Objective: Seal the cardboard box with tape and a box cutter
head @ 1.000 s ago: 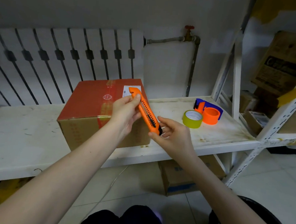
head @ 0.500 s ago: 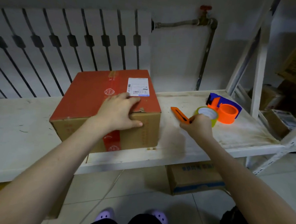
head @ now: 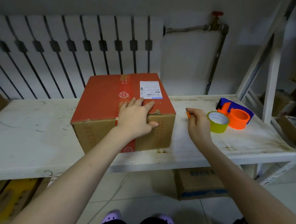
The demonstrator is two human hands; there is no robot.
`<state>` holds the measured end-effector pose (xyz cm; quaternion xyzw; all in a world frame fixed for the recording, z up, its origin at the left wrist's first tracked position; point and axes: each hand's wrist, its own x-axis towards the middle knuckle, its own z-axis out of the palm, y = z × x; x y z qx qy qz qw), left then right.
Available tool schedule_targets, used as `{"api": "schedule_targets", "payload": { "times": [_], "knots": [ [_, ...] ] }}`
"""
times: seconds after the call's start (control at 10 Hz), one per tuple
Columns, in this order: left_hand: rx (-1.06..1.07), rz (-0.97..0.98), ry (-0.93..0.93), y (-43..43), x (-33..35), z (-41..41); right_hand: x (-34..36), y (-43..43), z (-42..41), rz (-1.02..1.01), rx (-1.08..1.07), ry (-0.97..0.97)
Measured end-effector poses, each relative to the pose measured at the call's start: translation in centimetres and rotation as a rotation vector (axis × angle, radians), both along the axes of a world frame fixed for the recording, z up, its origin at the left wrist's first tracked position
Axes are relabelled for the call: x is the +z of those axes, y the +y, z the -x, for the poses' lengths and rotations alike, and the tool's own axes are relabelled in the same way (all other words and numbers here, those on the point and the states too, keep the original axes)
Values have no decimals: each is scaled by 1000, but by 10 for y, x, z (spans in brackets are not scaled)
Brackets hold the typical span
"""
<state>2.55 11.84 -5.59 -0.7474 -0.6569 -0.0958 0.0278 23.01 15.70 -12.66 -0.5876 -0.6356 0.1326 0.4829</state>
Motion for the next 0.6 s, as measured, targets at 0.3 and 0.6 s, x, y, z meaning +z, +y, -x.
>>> {"api": "schedule_targets", "payload": {
  "times": [0.3, 0.6],
  "knots": [
    [-62, 95, -40, -2, 10, 8, 40, -40, 38, -12, 241, -316],
    [-66, 80, -295, -29, 34, 13, 74, -61, 41, 192, 250, -57]
  ]
}}
